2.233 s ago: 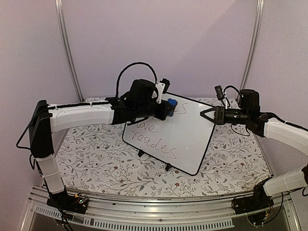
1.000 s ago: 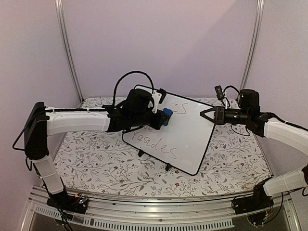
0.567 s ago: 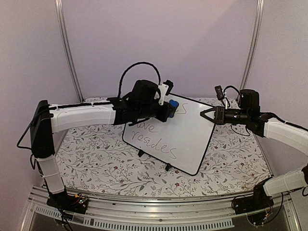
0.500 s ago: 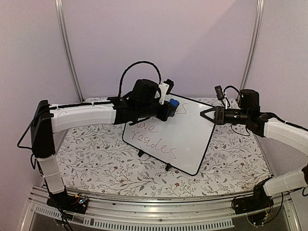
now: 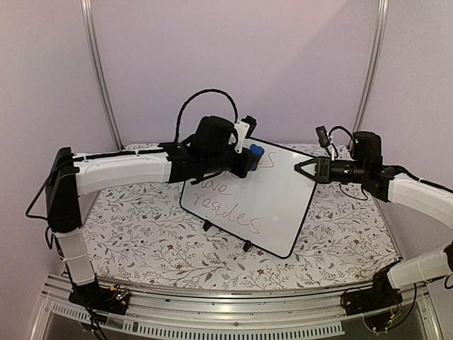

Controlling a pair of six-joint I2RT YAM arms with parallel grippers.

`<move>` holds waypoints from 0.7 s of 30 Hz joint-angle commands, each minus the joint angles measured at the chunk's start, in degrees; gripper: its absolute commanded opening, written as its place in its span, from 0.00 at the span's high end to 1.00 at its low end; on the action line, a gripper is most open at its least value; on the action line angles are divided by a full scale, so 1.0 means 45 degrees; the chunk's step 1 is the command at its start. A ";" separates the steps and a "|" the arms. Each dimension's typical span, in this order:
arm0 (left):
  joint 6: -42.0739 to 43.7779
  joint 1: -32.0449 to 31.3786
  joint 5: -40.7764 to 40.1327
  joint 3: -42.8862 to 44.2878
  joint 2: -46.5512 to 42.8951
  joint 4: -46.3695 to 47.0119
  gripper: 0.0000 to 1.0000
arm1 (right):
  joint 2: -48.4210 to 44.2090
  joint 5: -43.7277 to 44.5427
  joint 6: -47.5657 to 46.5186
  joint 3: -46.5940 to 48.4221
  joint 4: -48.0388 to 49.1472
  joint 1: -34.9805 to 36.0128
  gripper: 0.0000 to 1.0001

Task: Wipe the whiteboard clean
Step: Erase the whiteboard from the whiteboard stand.

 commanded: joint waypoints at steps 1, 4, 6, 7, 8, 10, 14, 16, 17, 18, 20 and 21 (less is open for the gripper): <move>-0.0570 -0.0017 0.0152 -0.1067 -0.0008 -0.0429 1.00 | 0.0076 -0.1102 -0.1709 0.0062 -0.1073 0.0687 1.00; -0.0905 -0.0025 0.0290 -0.1960 -0.0398 -0.0292 1.00 | 0.0105 -0.1120 -0.1724 0.0095 -0.1081 0.0687 1.00; -0.1080 -0.0043 0.0365 -0.2401 -0.0592 -0.0211 1.00 | 0.0115 -0.1122 -0.1712 0.0082 -0.1083 0.0696 1.00; -0.1164 -0.0055 0.0420 -0.2598 -0.0652 -0.0192 1.00 | 0.0125 -0.1136 -0.1710 0.0082 -0.1080 0.0696 1.00; -0.1234 -0.0075 0.0452 -0.2755 -0.0696 -0.0165 1.00 | 0.0132 -0.1125 -0.1710 0.0082 -0.1082 0.0705 1.00; -0.1311 -0.0119 0.0494 -0.3024 -0.0763 -0.0109 1.00 | 0.0131 -0.1126 -0.1708 0.0082 -0.1083 0.0701 1.00; -0.1291 -0.0135 0.0504 -0.3244 -0.0788 0.0070 1.00 | 0.0096 -0.1102 -0.1724 0.0062 -0.1069 0.0701 1.00; -0.1248 -0.0134 0.0548 -0.3135 -0.0790 0.0177 1.00 | 0.0096 -0.1102 -0.1710 0.0062 -0.1078 0.0703 1.00; -0.1224 -0.0168 0.0565 -0.3027 -0.0789 0.0225 1.00 | 0.0096 -0.1111 -0.1710 0.0052 -0.1075 0.0701 1.00; -0.1187 -0.0157 0.0602 -0.2882 -0.0765 0.0236 1.00 | 0.0106 -0.1105 -0.1710 0.0044 -0.1072 0.0701 1.00; -0.1056 -0.0159 0.0626 -0.2496 -0.0673 0.0255 1.00 | 0.0097 -0.1094 -0.1700 0.0043 -0.1063 0.0701 1.00; -0.0981 -0.0164 0.0626 -0.2268 -0.0606 0.0218 1.00 | 0.0096 -0.1089 -0.1691 0.0043 -0.1063 0.0701 1.00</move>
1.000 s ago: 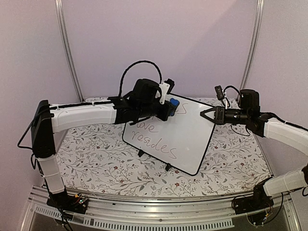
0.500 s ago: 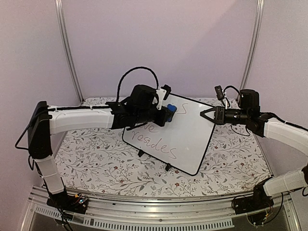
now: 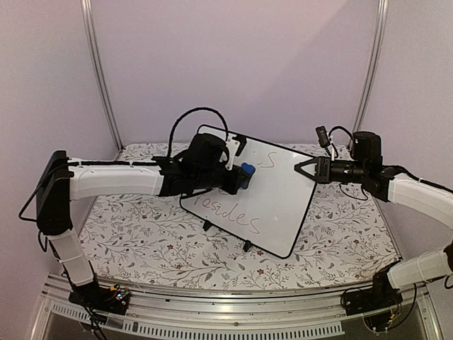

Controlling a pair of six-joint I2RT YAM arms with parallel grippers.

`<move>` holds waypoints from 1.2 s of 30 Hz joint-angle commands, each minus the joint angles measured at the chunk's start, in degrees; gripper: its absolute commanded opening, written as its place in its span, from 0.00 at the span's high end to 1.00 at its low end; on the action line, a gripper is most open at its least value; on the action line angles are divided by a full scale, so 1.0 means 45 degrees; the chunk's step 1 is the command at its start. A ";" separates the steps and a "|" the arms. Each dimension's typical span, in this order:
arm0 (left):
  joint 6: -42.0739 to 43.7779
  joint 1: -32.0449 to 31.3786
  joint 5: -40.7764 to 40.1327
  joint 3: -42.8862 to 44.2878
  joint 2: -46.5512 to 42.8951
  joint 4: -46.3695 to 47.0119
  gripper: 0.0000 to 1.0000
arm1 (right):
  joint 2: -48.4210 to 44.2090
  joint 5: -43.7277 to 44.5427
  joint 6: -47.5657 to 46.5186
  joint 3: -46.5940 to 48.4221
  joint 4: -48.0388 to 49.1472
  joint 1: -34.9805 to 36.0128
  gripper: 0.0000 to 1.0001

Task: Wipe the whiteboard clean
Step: Erase the whiteboard from the whiteboard stand.

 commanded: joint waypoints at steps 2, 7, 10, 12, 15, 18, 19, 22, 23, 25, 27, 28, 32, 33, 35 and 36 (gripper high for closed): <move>0.0329 -0.0073 0.0109 0.0996 0.0646 -0.0606 1.00 | 0.0096 -0.1078 -0.1694 0.0041 -0.1048 0.0696 1.00; 0.0687 -0.0066 -0.0211 0.1937 0.1212 -0.0706 1.00 | 0.0020 -0.1051 -0.1695 0.0005 -0.1070 0.0696 1.00; 0.0763 -0.0035 -0.0423 0.2313 0.1435 -0.0655 1.00 | 0.0018 -0.1051 -0.1688 0.0004 -0.1070 0.0696 1.00; 0.0820 0.0007 -0.0488 0.2526 0.1544 -0.0586 1.00 | 0.0018 -0.1043 -0.1680 0.0004 -0.1063 0.0696 1.00; 0.0821 0.0023 -0.0430 0.2549 0.1544 -0.0577 1.00 | 0.0018 -0.1049 -0.1695 0.0004 -0.1087 0.0696 1.00; 0.0725 -0.0009 -0.0204 0.2170 0.1322 -0.0529 1.00 | 0.0001 -0.1030 -0.1710 0.0004 -0.1108 0.0696 1.00; 0.0666 -0.0022 -0.0134 0.1961 0.1213 -0.0482 1.00 | -0.0001 -0.1023 -0.1707 0.0021 -0.1111 0.0696 1.00; 0.0453 -0.0119 0.0048 0.1191 0.0861 -0.0303 1.00 | 0.0017 -0.1023 -0.1714 0.0023 -0.1066 0.0696 1.00; 0.0373 -0.0163 0.0085 0.0942 0.0758 -0.0249 1.00 | 0.0032 -0.1019 -0.1714 0.0023 -0.1072 0.0696 1.00; 0.0221 -0.0261 0.0159 0.0458 0.0565 -0.0113 1.00 | 0.0039 -0.1024 -0.1711 0.0018 -0.1070 0.0702 1.00; 0.0166 -0.0343 0.0150 0.0072 0.0427 -0.0015 1.00 | 0.0037 -0.1026 -0.1714 0.0023 -0.1062 0.0699 1.00; 0.0158 -0.0411 0.0117 -0.0086 0.0369 0.0026 1.00 | 0.0030 -0.1020 -0.1714 0.0023 -0.1069 0.0706 1.00; 0.0189 -0.0614 0.0077 -0.0385 0.0275 0.0170 1.00 | 0.0037 -0.1033 -0.1695 0.0023 -0.1086 0.0699 1.00; 0.0191 -0.0615 0.0040 -0.0380 0.0289 0.0179 1.00 | 0.0037 -0.1038 -0.1695 0.0028 -0.1070 0.0699 1.00; 0.0224 -0.0626 -0.0082 -0.0267 0.0309 0.0211 1.00 | 0.0037 -0.1038 -0.1691 0.0042 -0.1083 0.0708 1.00; 0.0247 -0.0629 -0.0153 -0.0195 0.0327 0.0218 1.00 | 0.0037 -0.1053 -0.1694 0.0043 -0.1079 0.0698 1.00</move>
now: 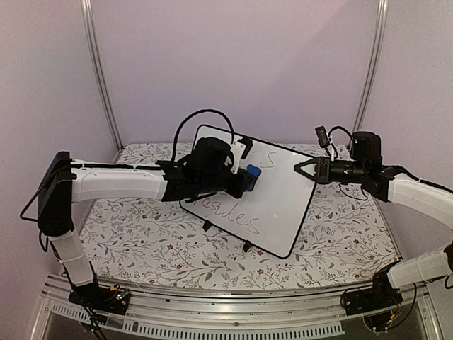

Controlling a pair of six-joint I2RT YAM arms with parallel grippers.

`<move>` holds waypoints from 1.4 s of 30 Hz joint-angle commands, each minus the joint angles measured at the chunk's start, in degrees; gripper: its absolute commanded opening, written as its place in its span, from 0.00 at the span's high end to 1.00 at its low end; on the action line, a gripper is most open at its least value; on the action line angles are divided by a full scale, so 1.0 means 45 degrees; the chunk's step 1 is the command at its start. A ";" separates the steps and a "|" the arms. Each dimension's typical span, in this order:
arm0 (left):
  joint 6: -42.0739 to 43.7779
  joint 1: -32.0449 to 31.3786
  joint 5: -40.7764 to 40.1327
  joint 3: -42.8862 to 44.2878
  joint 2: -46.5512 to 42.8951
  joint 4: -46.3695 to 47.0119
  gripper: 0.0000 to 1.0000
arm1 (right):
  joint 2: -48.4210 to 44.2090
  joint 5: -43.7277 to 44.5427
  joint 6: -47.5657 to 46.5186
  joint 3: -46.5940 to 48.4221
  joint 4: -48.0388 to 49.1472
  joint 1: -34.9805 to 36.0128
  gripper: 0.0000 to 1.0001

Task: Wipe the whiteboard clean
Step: Erase the whiteboard from the whiteboard stand.

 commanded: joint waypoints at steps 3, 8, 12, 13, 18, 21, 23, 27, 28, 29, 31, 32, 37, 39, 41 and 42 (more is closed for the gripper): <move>0.0010 -0.0070 -0.0547 0.0268 0.0306 -0.0495 1.00 | 0.0034 -0.1111 -0.1645 0.0043 -0.1061 0.0660 1.00; -0.0014 0.0272 -0.0641 0.0856 0.0523 -0.0547 1.00 | 0.0023 -0.1142 -0.1646 0.0043 -0.1092 0.0662 1.00; 0.0168 0.0411 -0.0346 0.1436 0.0761 -0.0527 1.00 | -0.0012 -0.1120 -0.1646 0.0061 -0.1107 0.0662 1.00; 0.0244 0.0432 -0.0292 0.1599 0.0831 -0.0515 1.00 | 0.0004 -0.1115 -0.1646 0.0062 -0.1107 0.0662 1.00; 0.0442 0.0597 -0.0136 0.2290 0.1081 -0.0544 1.00 | 0.0038 -0.1120 -0.1646 0.0100 -0.1141 0.0662 1.00; 0.0408 0.0720 0.0059 0.2433 0.1052 -0.0503 1.00 | 0.0024 -0.1099 -0.1652 0.0116 -0.1199 0.0663 1.00; 0.0377 0.0717 0.0175 0.2313 0.0964 -0.0467 1.00 | 0.0013 -0.1100 -0.1665 0.0139 -0.1213 0.0662 1.00; 0.0189 0.0645 0.0421 0.1517 0.0587 -0.0357 1.00 | 0.0001 -0.1087 -0.1704 0.0140 -0.1215 0.0665 1.00; 0.0105 0.0618 0.0488 0.1213 0.0482 -0.0272 1.00 | 0.0003 -0.1076 -0.1688 0.0140 -0.1213 0.0663 1.00; 0.0018 0.0592 0.0584 0.0902 0.0364 -0.0254 1.00 | 0.0032 -0.1078 -0.1696 0.0130 -0.1191 0.0662 1.00; -0.0133 0.0491 0.0630 0.0372 0.0207 -0.0244 1.00 | 0.0069 -0.1093 -0.1705 0.0128 -0.1175 0.0672 1.00; -0.0247 0.0447 0.0641 0.0133 0.0149 -0.0248 1.00 | 0.0080 -0.1092 -0.1688 0.0122 -0.1184 0.0663 1.00; -0.0618 0.0241 0.0692 -0.1018 -0.0159 0.0486 1.00 | 0.0045 -0.1092 -0.1701 0.0101 -0.1166 0.0663 1.00; -0.0630 0.0200 0.0653 -0.1124 -0.0200 0.0503 1.00 | 0.0042 -0.1093 -0.1686 0.0084 -0.1158 0.0662 1.00; -0.0573 0.0193 0.0614 -0.1059 -0.0188 0.0518 1.00 | 0.0042 -0.1093 -0.1671 0.0082 -0.1142 0.0663 1.00; -0.0537 0.0195 0.0624 -0.0969 -0.0174 0.0511 1.00 | 0.0042 -0.1092 -0.1674 0.0065 -0.1131 0.0687 1.00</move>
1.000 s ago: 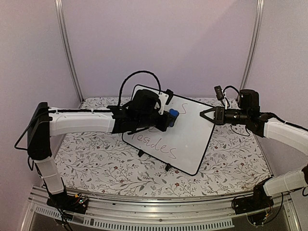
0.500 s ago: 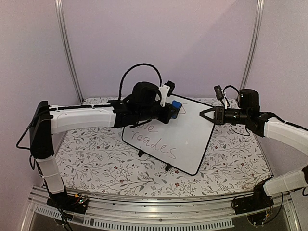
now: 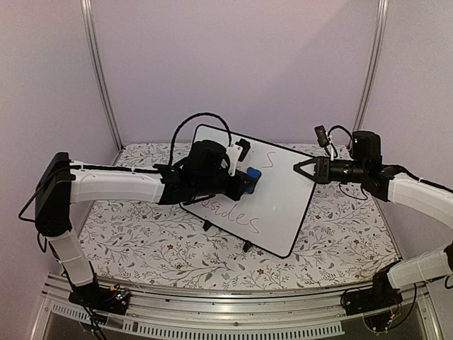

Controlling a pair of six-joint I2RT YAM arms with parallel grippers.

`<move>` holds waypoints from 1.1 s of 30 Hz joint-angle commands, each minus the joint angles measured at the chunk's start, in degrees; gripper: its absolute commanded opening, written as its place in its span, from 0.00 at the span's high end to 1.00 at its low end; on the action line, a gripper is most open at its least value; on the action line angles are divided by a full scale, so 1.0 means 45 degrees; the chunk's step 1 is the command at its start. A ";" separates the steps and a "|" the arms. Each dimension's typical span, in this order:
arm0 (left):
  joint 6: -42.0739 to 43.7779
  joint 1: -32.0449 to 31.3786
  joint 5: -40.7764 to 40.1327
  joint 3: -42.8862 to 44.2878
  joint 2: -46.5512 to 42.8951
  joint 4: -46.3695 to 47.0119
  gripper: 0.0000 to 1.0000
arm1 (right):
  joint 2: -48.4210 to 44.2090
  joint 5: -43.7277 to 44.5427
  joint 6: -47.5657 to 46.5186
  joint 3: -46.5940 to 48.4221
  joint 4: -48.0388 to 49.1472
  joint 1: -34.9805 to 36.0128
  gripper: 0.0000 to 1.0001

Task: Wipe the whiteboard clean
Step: Erase the whiteboard from the whiteboard stand.

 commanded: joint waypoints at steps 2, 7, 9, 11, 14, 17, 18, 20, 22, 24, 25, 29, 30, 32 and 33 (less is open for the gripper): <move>-0.0062 -0.0021 0.0026 0.0127 0.0144 -0.0406 1.00 | 0.0042 -0.1069 -0.1456 -0.0030 -0.1049 0.0608 1.00; 0.0297 -0.0019 -0.0002 0.1256 0.0539 -0.0610 1.00 | 0.0023 -0.1058 -0.1438 -0.0049 -0.1049 0.0619 1.00; 0.0426 -0.0023 0.0022 0.1720 0.0721 -0.0665 1.00 | 0.0004 -0.1059 -0.1434 -0.0050 -0.1046 0.0619 1.00; 0.0540 -0.0020 0.0064 0.2145 0.0901 -0.0750 1.00 | -0.0012 -0.1048 -0.1436 -0.0068 -0.1039 0.0619 1.00; 0.0605 -0.0018 0.0143 0.2692 0.1094 -0.0865 1.00 | -0.0043 -0.1041 -0.1445 -0.0069 -0.1049 0.0619 1.00; 0.0627 -0.0022 0.0148 0.2811 0.1149 -0.0881 1.00 | -0.0036 -0.1054 -0.1442 -0.0069 -0.1043 0.0619 1.00; 0.0595 -0.0048 0.0149 0.2760 0.1130 -0.0881 1.00 | -0.0021 -0.1043 -0.1438 -0.0069 -0.1048 0.0619 1.00; 0.0545 -0.0049 0.0124 0.2533 0.1039 -0.0881 1.00 | -0.0017 -0.1043 -0.1441 -0.0070 -0.1049 0.0619 1.00; 0.0435 -0.0040 0.0120 0.2165 0.0903 -0.0827 1.00 | -0.0002 -0.1038 -0.1438 -0.0069 -0.1028 0.0619 1.00; 0.0277 -0.0058 0.0124 0.1735 0.0748 -0.0694 1.00 | 0.0013 -0.1039 -0.1441 -0.0069 -0.1029 0.0619 1.00; 0.0197 -0.0089 0.0141 0.1517 0.0675 -0.0638 1.00 | 0.0021 -0.1038 -0.1438 -0.0069 -0.1018 0.0619 1.00; -0.0070 -0.0227 0.0143 0.0737 0.0447 -0.0513 1.00 | 0.0038 -0.1048 -0.1440 -0.0069 -0.0997 0.0619 1.00; -0.0117 -0.0274 0.0136 0.0577 0.0388 -0.0479 1.00 | 0.0042 -0.1039 -0.1438 -0.0069 -0.1021 0.0621 1.00; -0.0236 -0.0320 0.0116 0.0161 0.0276 -0.0391 1.00 | 0.0024 -0.1044 -0.1445 -0.0069 -0.1017 0.0624 1.00; -0.0290 -0.0320 0.0113 0.0026 0.0230 -0.0329 1.00 | 0.0023 -0.1039 -0.1439 -0.0069 -0.1013 0.0619 1.00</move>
